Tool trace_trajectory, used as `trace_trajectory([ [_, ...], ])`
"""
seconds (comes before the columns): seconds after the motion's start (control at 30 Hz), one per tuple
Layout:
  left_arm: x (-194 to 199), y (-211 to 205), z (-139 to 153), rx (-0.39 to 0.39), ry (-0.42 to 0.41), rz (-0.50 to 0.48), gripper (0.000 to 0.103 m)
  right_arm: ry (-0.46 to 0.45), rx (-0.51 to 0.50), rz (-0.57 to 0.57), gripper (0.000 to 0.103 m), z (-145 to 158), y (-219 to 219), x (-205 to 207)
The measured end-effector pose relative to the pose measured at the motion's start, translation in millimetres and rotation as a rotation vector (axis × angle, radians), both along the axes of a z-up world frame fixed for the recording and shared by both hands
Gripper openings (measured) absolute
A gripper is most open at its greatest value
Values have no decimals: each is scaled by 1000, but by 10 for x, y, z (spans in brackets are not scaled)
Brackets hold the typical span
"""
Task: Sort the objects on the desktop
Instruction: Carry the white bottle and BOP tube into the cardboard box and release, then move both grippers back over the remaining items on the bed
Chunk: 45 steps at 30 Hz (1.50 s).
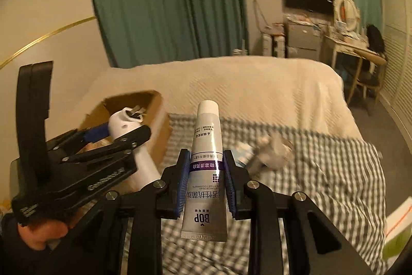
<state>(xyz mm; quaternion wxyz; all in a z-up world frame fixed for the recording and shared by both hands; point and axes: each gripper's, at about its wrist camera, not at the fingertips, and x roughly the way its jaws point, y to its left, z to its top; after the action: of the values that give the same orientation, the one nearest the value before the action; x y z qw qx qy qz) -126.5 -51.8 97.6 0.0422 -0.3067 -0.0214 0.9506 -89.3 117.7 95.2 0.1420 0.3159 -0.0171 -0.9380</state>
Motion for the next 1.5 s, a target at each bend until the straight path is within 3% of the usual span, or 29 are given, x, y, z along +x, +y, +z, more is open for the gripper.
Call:
trace_trajectory([
  [0.1,-157,-281,44,-44,7,35,57,-2,-26,49,25,138,-286,-165],
  [0.23,-411,-666,-23,-44,-34,71,57,-19,-58,119,25,174,-741,-435],
  [0.37,-601,-1018,-202,-80,-68,122,57,-65,-87,186,25,24,-1180,-671],
  [0.63,-749,-1421,-618,-2,-167,176,58,-143,-106,254,25,-381,-1704,-965],
  [0.7,-731,-1437,-631,-1,-177,177,69,-151,-102,249,26,-441,-1760,-991],
  [0.73,-727,-1428,-627,-6,-181,182,73,-162,-105,247,31,-474,-1754,-1011],
  [0.8,-722,-1418,-619,-34,-195,201,95,-161,-131,231,36,-491,-1668,-1011],
  [0.87,-707,-1384,-575,-62,-191,210,100,-156,-146,210,45,-451,-1564,-1014],
  [0.97,-653,-1307,-490,-86,-172,219,100,-139,-174,194,45,-314,-1418,-924],
  [1.1,-496,-1049,-273,-61,-154,175,100,-88,-133,151,46,-89,-1130,-755],
  [1.3,-252,-425,120,-42,-90,78,103,-20,-101,44,46,289,-450,-348],
  [1.5,-92,269,172,-59,-85,-26,103,31,-48,-77,49,489,209,88],
])
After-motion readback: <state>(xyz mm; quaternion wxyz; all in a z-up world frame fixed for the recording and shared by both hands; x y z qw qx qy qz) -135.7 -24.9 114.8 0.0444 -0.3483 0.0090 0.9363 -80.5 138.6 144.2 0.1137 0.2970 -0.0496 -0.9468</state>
